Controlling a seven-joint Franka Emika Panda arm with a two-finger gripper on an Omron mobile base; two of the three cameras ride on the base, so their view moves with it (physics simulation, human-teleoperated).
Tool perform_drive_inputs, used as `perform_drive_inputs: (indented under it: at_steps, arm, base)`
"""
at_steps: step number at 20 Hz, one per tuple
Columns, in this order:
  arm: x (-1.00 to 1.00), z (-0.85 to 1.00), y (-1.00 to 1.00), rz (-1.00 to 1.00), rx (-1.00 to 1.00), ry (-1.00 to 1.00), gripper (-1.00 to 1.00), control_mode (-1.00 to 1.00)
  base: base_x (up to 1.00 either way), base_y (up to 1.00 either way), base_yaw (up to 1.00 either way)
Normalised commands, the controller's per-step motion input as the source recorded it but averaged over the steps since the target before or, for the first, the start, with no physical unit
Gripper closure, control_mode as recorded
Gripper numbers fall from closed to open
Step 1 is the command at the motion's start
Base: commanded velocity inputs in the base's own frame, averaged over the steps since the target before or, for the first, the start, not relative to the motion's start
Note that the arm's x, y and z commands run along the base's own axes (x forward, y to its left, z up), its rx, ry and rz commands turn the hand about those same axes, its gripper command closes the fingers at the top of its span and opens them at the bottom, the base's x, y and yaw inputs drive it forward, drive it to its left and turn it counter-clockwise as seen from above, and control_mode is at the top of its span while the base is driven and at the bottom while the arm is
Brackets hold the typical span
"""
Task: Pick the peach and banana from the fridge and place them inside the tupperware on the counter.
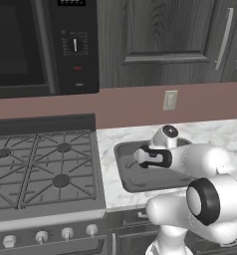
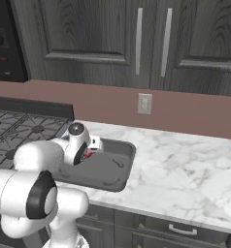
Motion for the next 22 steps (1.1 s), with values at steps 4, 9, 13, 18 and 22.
perform_drive_inputs:
  at_steps: [4, 9, 13, 18, 22]
  arm:
    - [0.0, -0.41, 0.11, 0.0, -0.01, 0.0, 1.0, -1.0]
    - [-0.01, 0.0, 0.01, 0.0, 0.0, 0.0, -1.0, -1.0]
    - [-0.13, 0.22, 0.0, 0.0, 0.0, 0.0, -1.0, -1.0]
    - [-0.34, 0.57, 0.0, 0.0, 0.0, 0.0, -1.0, -1.0]
    - [-0.5, 0.76, 0.0, 0.0, 0.0, 0.0, -1.0, -1.0]
  base:
    - [0.0, 0.0, 0.0]
    - [0.0, 0.0, 0.0]
    - [0.0, 0.0, 0.0]
    - [0.0, 0.0, 0.0]
    - [0.0, 0.0, 0.0]
